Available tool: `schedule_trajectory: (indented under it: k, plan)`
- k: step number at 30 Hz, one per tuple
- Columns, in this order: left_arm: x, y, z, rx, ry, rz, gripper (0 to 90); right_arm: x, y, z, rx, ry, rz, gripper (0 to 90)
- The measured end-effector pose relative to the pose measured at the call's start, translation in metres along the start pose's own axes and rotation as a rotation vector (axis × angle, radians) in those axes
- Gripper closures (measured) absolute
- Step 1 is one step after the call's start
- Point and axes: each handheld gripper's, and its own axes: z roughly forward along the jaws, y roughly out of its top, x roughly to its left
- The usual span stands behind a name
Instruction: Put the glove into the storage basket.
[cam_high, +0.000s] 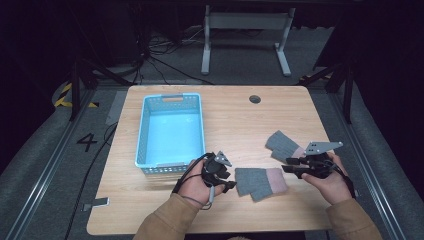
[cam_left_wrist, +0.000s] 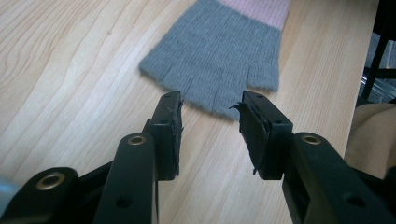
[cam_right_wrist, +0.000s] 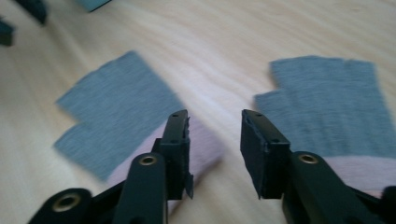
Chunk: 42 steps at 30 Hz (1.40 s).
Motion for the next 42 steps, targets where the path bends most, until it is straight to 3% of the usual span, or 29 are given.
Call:
schedule_trajectory:
  k: [3,11,18,24,34,42]
  plan:
    - [0.001,-0.006,-0.004,-0.004,0.009,-0.014,59.3,-0.012,0.002,0.002,-0.013,-0.049,0.023,58.1]
    - [0.005,-0.021,-0.015,-0.005,0.042,-0.055,58.9,-0.043,0.006,0.017,0.001,-0.123,0.084,51.7]
    - [0.008,-0.031,-0.019,-0.002,0.057,-0.083,58.5,-0.06,0.012,0.037,0.044,-0.179,0.09,48.9]
    - [0.011,-0.035,-0.022,-0.006,0.066,-0.099,58.2,-0.066,0.013,0.049,0.073,-0.196,0.126,47.2]
    - [0.012,-0.036,-0.022,-0.003,0.066,-0.102,57.8,-0.069,0.008,0.058,0.142,-0.209,0.126,43.7]
    - [0.012,-0.034,-0.019,0.003,0.062,-0.098,57.9,-0.067,0.008,0.059,0.157,-0.227,0.164,49.7]
